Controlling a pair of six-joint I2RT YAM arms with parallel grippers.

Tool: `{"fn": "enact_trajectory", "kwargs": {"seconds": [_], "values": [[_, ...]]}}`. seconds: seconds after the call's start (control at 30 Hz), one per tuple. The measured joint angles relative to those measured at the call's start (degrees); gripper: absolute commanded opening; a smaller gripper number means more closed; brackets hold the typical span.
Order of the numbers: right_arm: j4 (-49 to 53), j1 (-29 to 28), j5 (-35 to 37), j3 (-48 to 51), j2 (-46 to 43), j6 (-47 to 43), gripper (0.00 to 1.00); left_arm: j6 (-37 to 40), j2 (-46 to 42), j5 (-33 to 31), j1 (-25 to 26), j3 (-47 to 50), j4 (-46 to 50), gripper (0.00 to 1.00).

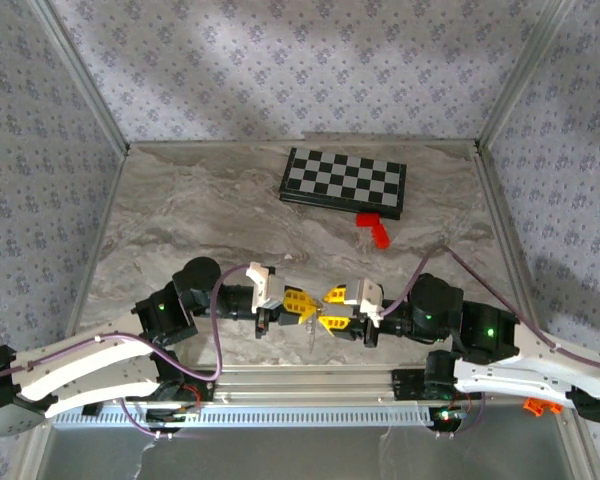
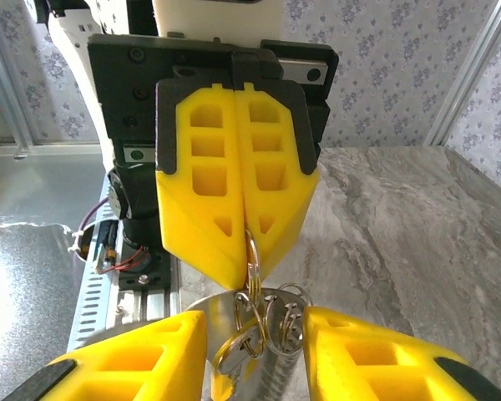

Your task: Put the keys on the keyring

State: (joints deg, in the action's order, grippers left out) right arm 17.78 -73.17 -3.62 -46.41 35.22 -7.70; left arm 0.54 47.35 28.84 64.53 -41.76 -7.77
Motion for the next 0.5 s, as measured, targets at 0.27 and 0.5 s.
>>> {"fn": "enact_trajectory", "kwargs": {"seconds": [0.27, 0.5], "values": [[-1.75, -0.02, -0.26, 0.63, 0.07, 0.87, 0.27, 0.02, 0.0, 0.33, -0.02, 0.0, 0.0, 0.0], [-2.19, 0.0, -0.72, 0.63, 0.33, 1.09, 0.14, 0.02, 0.0, 0.39, 0.0, 0.04, 0.02, 0.0]]}}
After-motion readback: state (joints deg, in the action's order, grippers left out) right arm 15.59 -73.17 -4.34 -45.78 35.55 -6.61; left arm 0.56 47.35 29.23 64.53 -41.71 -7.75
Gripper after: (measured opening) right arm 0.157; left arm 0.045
